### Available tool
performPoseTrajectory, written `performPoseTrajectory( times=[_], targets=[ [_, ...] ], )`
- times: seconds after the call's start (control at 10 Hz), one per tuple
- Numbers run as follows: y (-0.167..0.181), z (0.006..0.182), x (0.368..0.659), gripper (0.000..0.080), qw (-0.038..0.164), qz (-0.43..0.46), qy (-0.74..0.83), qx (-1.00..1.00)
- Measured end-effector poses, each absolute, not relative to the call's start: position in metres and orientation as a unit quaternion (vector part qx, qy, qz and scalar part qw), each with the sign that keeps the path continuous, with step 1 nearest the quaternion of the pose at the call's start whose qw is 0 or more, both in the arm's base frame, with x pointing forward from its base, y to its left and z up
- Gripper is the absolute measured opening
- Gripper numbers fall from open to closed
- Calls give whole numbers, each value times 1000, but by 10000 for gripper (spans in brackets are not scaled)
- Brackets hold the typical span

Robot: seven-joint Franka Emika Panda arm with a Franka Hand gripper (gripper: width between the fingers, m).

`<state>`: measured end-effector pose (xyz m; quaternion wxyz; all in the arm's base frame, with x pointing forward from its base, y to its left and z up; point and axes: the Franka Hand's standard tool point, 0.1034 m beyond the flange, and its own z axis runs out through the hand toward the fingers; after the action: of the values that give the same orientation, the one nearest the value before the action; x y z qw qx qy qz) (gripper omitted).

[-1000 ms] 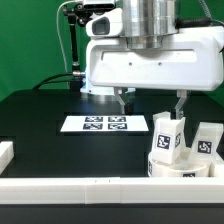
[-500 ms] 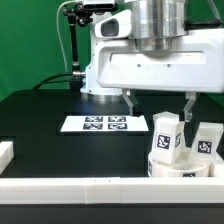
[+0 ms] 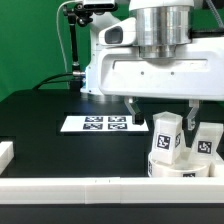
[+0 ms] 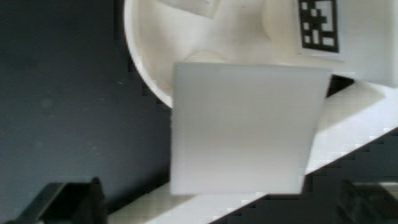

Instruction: Assemble stool

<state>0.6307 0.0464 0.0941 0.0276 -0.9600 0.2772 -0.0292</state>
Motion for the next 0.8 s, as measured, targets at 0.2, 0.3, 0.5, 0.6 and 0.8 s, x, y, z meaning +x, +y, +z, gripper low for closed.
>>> performPoseTrajectory(
  times=[0.2,0.3,0.5,0.6,0.8],
  targets=[
    [49,90,630,508,26,-28,276,-960],
    [48,88,629,371,25,-27,276,-960],
    [48,88,629,333,25,-27,277,-960],
    [48,88,629,333,25,-27,277,-960],
    [47,88,629,333,26,-27,283,-959]
  ],
)
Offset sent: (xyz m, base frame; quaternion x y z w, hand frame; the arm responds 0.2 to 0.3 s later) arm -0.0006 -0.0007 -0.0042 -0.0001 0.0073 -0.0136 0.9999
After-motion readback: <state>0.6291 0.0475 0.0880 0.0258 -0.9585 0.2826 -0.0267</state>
